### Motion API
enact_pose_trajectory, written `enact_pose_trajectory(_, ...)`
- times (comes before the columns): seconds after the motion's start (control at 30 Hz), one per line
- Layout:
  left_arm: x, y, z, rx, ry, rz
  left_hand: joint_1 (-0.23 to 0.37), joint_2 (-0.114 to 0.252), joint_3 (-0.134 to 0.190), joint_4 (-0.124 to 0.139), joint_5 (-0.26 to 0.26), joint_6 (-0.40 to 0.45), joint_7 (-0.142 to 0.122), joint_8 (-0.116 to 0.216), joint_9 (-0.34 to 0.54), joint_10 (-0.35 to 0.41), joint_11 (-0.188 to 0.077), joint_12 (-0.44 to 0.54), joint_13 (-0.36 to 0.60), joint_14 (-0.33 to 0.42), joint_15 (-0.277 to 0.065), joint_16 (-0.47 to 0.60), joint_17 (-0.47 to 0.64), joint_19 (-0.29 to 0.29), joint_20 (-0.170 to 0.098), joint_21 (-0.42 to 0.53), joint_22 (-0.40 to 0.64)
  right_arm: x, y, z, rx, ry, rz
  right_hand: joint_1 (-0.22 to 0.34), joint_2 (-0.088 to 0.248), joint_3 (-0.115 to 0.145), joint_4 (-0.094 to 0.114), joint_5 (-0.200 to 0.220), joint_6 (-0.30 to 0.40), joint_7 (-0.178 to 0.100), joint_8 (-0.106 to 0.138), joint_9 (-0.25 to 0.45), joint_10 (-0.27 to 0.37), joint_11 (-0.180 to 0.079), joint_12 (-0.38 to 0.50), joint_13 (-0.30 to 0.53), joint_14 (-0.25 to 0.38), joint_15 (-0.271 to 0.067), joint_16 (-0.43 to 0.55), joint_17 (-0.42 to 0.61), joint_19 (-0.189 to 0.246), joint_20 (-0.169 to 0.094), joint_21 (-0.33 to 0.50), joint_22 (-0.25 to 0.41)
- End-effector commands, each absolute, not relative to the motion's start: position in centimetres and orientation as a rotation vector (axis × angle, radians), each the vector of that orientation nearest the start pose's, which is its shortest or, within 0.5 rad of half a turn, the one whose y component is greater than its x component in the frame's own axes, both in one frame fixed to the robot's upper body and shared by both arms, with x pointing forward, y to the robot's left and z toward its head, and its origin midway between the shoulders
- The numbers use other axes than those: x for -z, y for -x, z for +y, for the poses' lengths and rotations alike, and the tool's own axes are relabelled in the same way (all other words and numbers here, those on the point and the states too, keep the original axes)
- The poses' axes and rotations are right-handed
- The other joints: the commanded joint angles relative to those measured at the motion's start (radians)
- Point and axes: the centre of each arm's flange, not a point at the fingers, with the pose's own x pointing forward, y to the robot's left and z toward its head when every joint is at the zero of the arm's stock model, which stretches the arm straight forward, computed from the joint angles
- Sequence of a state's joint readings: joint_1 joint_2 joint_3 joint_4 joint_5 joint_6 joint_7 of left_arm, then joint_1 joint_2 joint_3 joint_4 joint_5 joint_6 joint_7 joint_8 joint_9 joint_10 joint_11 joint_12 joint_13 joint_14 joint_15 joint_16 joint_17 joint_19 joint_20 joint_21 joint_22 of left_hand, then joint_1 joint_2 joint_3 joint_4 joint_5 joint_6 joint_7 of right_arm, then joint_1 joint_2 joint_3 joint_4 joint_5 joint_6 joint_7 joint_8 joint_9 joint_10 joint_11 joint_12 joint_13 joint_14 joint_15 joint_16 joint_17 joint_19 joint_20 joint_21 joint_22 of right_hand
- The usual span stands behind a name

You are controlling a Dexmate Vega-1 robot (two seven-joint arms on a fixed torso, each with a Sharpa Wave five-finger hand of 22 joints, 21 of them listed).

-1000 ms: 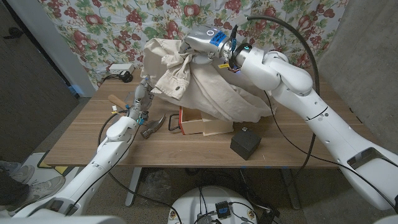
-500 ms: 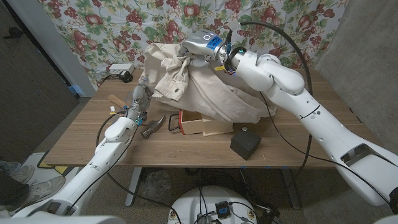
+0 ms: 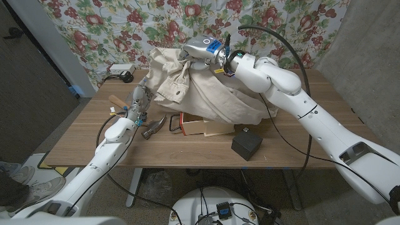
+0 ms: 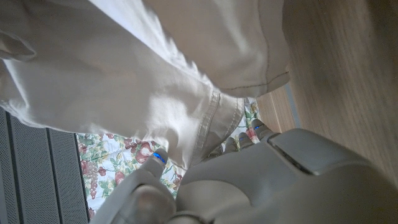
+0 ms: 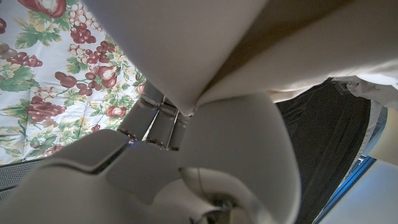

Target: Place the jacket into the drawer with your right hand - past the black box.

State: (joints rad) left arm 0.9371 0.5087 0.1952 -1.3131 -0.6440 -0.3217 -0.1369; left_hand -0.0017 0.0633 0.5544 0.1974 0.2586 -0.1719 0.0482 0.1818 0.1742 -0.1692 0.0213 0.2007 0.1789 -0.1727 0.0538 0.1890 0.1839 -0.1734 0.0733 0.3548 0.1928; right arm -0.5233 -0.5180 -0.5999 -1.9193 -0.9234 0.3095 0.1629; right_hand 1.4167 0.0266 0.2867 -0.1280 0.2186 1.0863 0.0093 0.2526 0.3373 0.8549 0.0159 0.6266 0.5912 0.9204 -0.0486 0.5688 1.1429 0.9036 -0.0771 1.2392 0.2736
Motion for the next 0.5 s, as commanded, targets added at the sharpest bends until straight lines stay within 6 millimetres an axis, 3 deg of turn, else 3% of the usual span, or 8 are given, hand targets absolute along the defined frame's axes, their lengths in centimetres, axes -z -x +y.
enact_pose_trajectory(0.03,3.6,-63.1,34.7,0.169,0.060,-0.640,0.001,0.127,0.005,0.001,-0.002,-0.127,-0.002,0.003,0.004,-0.134,0.002,-0.001,0.006,-0.128,0.003,0.001,0.001,-0.015,0.002,0.000,0.005,-14.6,-47.5,-2.7,-0.173,1.705,-1.439,0.102,0.104,0.001,0.003,0.005,0.028,0.020,0.007,0.005,0.010,0.000,0.000,0.004,0.090,-0.156,-0.006,0.005,-0.052,-0.151,0.008,0.000)
enact_pose_trajectory(0.5,3.9,-62.5,34.7,0.164,0.055,-0.640,0.001,0.127,0.005,0.001,-0.002,-0.128,-0.002,0.002,0.004,-0.134,0.002,0.000,0.006,-0.128,0.003,0.001,0.001,-0.015,0.002,-0.001,0.005,-13.0,-47.9,-2.6,-0.207,1.704,-1.428,0.104,0.104,0.001,0.002,0.005,0.029,0.019,0.004,0.005,0.013,0.001,-0.004,0.006,0.092,-0.157,-0.009,0.007,-0.053,-0.151,0.014,-0.007)
